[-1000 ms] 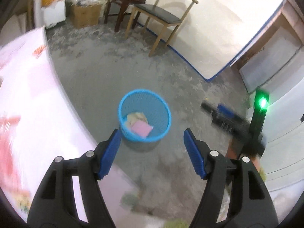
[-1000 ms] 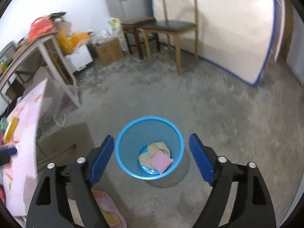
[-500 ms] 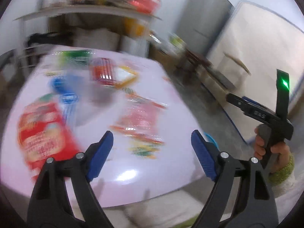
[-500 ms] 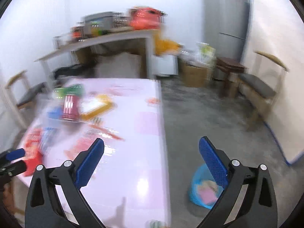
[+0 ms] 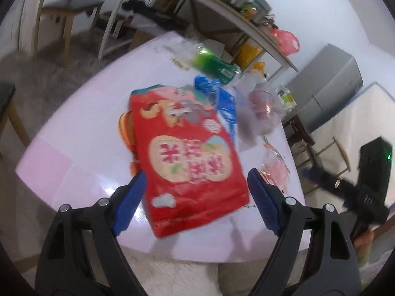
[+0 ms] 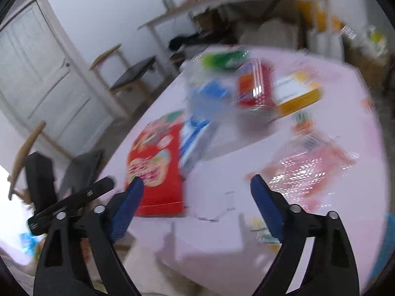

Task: Collect trash
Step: 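Move both tools back to the table toward the red snack bag, then grasp the red snack bag with the left tool and lift it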

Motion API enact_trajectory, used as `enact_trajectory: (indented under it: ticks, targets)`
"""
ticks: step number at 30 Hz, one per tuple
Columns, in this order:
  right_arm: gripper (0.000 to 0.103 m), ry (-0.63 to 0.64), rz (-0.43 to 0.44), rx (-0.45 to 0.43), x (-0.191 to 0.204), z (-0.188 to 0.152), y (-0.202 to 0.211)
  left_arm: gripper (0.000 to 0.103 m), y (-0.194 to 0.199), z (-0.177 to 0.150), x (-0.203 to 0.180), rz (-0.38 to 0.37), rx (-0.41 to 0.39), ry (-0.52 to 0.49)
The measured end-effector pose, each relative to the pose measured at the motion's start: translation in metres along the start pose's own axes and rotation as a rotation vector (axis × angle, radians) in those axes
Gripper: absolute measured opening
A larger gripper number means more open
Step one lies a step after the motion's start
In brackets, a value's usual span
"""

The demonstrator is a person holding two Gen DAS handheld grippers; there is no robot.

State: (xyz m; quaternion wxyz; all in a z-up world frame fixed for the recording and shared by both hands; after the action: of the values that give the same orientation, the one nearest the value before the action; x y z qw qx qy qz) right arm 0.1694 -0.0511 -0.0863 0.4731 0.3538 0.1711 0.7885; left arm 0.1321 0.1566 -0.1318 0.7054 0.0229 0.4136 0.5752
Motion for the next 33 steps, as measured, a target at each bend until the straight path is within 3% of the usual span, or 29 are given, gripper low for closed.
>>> enact_trajectory:
  ticks: [6, 16, 22, 29, 31, 33]
  targets:
    - [0.059, -0.044, 0.056, 0.147, 0.015, -0.027, -0.054, 0.075, -0.024, 0.002, 0.029, -0.038, 0.05, 0.122]
    - [0.032, -0.047, 0.057, 0.237, 0.014, -0.05, -0.078, 0.074, -0.048, 0.019, 0.044, -0.037, 0.066, 0.181]
    - [0.027, -0.035, 0.071, 0.244, 0.015, -0.054, -0.085, 0.074, -0.053, 0.026, 0.041, -0.116, 0.071, 0.264]
    - [0.027, -0.047, 0.093, 0.237, 0.009, -0.05, -0.09, 0.074, -0.039, 0.029, 0.042, -0.35, 0.041, 0.498]
    - [0.027, -0.045, 0.097, 0.234, 0.007, -0.051, -0.088, 0.07, -0.037, 0.026, 0.043, -0.371, 0.049, 0.525]
    - [0.026, -0.043, 0.101, 0.231, 0.005, -0.052, -0.089, 0.06, -0.039, 0.021, 0.042, -0.339, 0.073, 0.504]
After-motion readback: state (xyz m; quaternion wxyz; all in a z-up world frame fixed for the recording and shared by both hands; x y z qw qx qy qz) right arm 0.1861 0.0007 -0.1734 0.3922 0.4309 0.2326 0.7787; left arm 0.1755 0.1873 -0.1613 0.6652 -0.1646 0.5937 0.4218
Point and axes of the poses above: each gripper's, at about its wrist camera, not at the fingertips, and y roughly against the way its jaws point, x to its left, z to its top, the point moved 8 cm from there along -y, roughly the way its jaws point, and after that the axes turned 11 degrees about -x, right-handed, at the moved point
